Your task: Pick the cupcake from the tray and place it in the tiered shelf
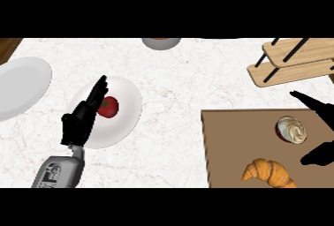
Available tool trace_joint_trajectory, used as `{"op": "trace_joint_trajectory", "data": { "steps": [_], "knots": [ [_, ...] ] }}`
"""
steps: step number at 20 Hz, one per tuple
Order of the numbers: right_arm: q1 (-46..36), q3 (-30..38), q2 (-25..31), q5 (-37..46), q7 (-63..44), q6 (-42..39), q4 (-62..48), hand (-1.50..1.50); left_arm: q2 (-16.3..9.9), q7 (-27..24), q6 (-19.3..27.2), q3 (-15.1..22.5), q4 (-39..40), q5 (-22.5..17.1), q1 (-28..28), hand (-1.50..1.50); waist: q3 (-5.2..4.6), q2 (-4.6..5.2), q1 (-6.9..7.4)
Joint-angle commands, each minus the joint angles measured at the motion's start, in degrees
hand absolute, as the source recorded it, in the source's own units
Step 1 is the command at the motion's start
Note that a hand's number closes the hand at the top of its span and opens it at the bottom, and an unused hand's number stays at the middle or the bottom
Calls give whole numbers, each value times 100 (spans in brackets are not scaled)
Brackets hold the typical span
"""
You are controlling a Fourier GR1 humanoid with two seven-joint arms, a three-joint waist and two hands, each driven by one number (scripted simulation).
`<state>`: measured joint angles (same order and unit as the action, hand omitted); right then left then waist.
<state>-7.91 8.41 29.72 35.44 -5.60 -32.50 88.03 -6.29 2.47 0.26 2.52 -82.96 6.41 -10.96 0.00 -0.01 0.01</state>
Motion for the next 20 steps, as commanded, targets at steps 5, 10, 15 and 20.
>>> {"op": "trace_joint_trajectory", "data": {
  "steps": [5,10,15,20],
  "knots": [
    [345,-115,-420,423,403,422,-158,-150,166,167,47,-54,187,128,-311,0,1,-1,-20],
    [-354,64,-183,556,642,192,-940,-150,288,34,59,136,-352,264,318,0,1,1,15],
    [-427,-8,111,781,1079,71,-1395,150,178,-68,-81,-41,-244,168,296,0,1,3,22],
    [-203,-375,-63,1240,1169,446,-866,150,24,-55,-262,-260,-63,43,125,0,0,0,0]
  ]
}}
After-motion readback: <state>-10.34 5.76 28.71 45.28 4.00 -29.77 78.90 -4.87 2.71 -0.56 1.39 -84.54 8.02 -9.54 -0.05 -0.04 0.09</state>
